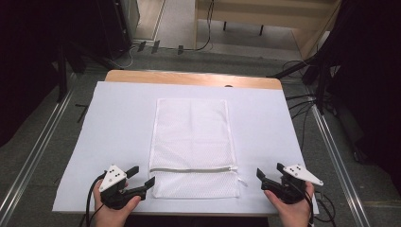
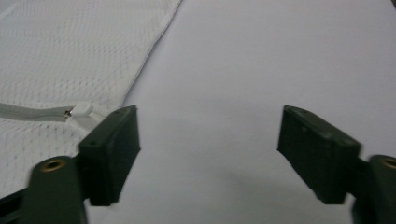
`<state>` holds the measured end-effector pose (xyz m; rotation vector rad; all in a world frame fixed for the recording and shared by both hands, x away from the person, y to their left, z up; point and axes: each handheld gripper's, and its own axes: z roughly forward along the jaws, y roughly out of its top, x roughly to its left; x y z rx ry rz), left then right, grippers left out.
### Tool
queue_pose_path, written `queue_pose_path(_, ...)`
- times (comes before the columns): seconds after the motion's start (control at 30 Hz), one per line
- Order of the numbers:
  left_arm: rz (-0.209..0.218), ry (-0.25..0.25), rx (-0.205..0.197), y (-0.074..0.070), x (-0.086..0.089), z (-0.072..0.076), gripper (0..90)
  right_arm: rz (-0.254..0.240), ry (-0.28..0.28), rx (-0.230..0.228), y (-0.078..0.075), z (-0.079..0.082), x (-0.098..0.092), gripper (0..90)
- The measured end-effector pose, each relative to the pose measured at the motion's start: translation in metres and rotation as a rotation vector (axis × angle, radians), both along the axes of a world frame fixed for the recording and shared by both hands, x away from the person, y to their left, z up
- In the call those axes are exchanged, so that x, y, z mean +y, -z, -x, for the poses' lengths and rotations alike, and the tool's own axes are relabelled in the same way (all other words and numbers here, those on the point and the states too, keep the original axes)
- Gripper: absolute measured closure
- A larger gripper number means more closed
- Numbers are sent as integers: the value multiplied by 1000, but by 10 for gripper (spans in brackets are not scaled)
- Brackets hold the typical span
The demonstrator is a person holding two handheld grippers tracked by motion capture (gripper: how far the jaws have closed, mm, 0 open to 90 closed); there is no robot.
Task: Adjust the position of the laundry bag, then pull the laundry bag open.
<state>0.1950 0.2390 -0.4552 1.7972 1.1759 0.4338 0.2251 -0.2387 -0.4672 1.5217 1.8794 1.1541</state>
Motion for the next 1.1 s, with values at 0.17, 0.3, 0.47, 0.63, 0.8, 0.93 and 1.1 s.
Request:
queue_pose_path(0.17,-2,7,-26,0,-1,-4,237,-3,-50,-15,4,9,12,359)
queue_pose_path(0.3,0,6,-32,-1,-1,-5,240,-69,-154,-5,4,22,21,553)
queue_pose_path(0.47,-9,11,-36,-1,-3,-5,241,-61,-178,-19,5,25,29,551)
queue_pose_path(0.63,-9,24,-41,0,-9,-9,245,-94,-197,22,9,21,32,554)
queue_pose_path(0.8,-21,47,-42,2,-18,-14,251,-103,-208,90,13,16,34,564)
queue_pose_path(0.93,-29,56,-39,3,-23,-15,258,-92,-209,96,15,15,38,528)
queue_pose_path(1.1,-16,49,-41,4,-22,-15,270,-109,-229,108,19,9,45,498)
